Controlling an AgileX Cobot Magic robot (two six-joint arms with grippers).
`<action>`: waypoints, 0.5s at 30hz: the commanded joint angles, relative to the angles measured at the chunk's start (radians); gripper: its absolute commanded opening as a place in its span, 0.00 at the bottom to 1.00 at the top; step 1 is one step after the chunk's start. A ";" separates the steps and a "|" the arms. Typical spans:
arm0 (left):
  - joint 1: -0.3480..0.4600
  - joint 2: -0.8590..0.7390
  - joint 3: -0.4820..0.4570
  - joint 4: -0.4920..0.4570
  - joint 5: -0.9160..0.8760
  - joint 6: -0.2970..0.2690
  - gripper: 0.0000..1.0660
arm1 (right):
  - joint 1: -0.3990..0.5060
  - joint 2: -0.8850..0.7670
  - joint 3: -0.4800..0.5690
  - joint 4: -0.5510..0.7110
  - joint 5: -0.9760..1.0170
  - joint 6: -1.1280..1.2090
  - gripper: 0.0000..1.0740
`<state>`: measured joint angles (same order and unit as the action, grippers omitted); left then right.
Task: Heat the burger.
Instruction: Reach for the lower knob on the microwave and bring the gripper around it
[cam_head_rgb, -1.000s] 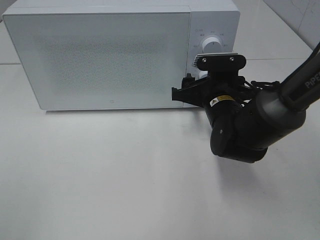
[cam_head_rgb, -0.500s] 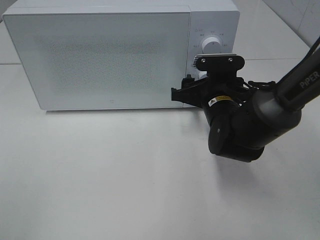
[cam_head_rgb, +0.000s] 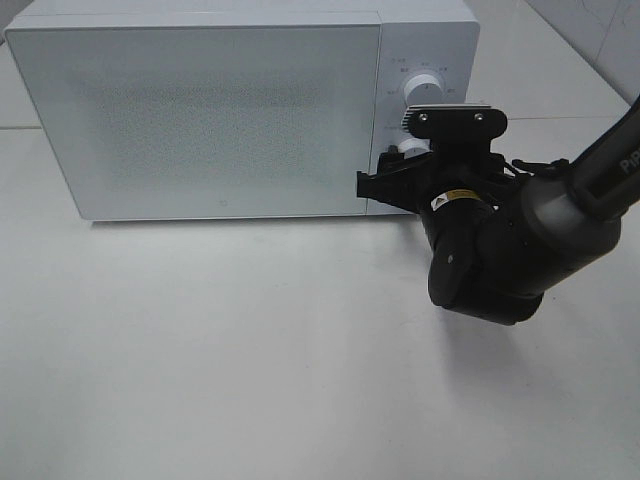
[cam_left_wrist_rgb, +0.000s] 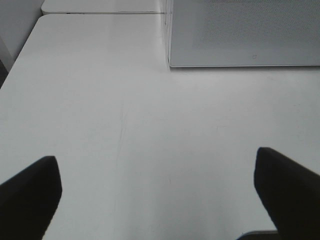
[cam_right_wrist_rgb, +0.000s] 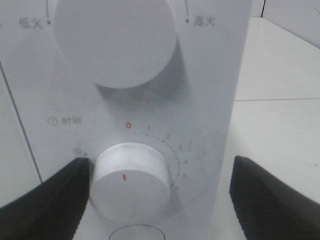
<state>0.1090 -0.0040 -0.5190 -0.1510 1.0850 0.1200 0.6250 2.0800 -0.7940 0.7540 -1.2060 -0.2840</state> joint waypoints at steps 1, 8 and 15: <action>0.004 -0.026 0.001 -0.001 -0.011 -0.006 0.94 | 0.007 -0.011 0.001 -0.008 -0.165 0.005 0.69; 0.004 -0.026 0.001 -0.001 -0.011 -0.006 0.94 | 0.042 -0.015 0.000 -0.003 -0.165 0.005 0.68; 0.004 -0.026 0.001 -0.001 -0.011 -0.006 0.94 | 0.026 -0.015 -0.001 -0.003 -0.165 0.006 0.68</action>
<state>0.1090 -0.0040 -0.5190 -0.1510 1.0850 0.1200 0.6570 2.0800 -0.7940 0.7540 -1.2070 -0.2830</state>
